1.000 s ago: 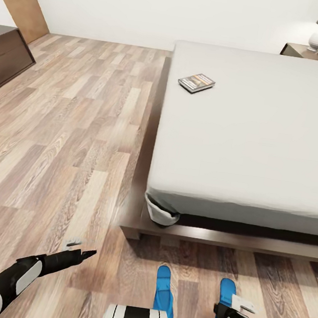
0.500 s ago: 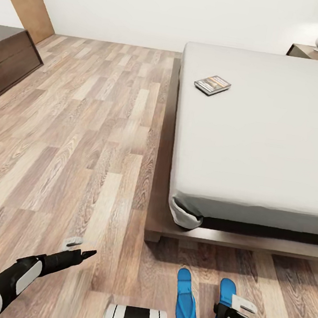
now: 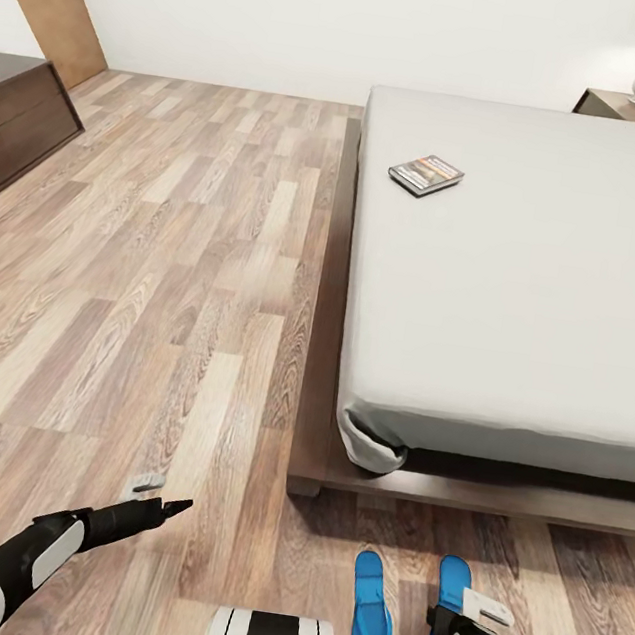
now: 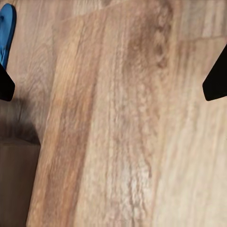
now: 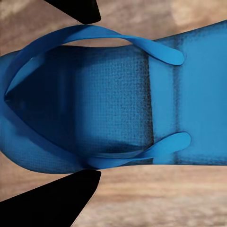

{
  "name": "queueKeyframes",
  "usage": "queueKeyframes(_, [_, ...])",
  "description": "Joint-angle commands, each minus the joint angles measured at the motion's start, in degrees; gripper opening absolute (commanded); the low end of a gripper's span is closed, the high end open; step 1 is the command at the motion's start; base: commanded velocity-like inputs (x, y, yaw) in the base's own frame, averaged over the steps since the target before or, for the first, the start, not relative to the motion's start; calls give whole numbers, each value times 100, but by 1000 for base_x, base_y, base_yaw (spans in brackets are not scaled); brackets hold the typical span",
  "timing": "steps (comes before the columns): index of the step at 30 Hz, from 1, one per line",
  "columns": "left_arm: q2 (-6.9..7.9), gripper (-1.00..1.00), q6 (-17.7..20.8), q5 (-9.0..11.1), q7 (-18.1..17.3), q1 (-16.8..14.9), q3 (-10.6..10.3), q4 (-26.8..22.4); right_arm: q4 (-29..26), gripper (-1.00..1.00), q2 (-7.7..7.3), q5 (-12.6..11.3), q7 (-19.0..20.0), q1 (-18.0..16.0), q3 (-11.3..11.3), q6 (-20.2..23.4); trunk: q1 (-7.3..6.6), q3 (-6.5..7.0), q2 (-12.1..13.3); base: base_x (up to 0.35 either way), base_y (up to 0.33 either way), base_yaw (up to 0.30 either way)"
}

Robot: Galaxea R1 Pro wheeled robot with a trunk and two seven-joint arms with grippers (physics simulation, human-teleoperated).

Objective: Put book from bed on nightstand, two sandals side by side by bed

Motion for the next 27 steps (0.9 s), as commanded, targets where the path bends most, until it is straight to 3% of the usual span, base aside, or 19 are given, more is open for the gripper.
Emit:
queueKeyframes(1, [5, 100, 52, 60, 1, -1, -24, -6, -12, -100, -6, -42, -46, 0, 49, 32, 2, -26, -3, 2, 0, 0])
queueKeyframes(9, [5, 100, 52, 58, 1, 1, -29, -6, -11, -100, -5, -42, -46, 0, 50, 32, 22, -203, -14, 0, 0, 0])
queueKeyframes(12, [5, 100, 52, 58, 1, 0, -35, -6, -13, -100, 8, -36, -40, 0, 88, 32, 22, -203, -14, 0, 0, 0])
queueKeyframes(14, [5, 100, 52, 55, 1, 0, -39, -6, -14, -100, 11, 47, -37, 0, 285, 32, 22, -203, -14, 0, 0, 0])
queueKeyframes(17, [5, 100, 52, 53, 1, -1, -41, -6, -14, -100, 20, 306, -43, 0, 1083, 16, 22, -203, -14, 0, 0, 0])
queueKeyframes(18, [5, 100, 52, 54, 1, 1, -41, -6, -14, -100, 21, 323, -45, 0, 1162, 11, 22, -203, -14, 0, 0, 0])
queueKeyframes(27, [5, 100, 50, 55, 1, 2, -32, -6, -14, -100, 21, 344, -46, 0, 1243, -15, 22, -203, -14, 0, 55, 0])
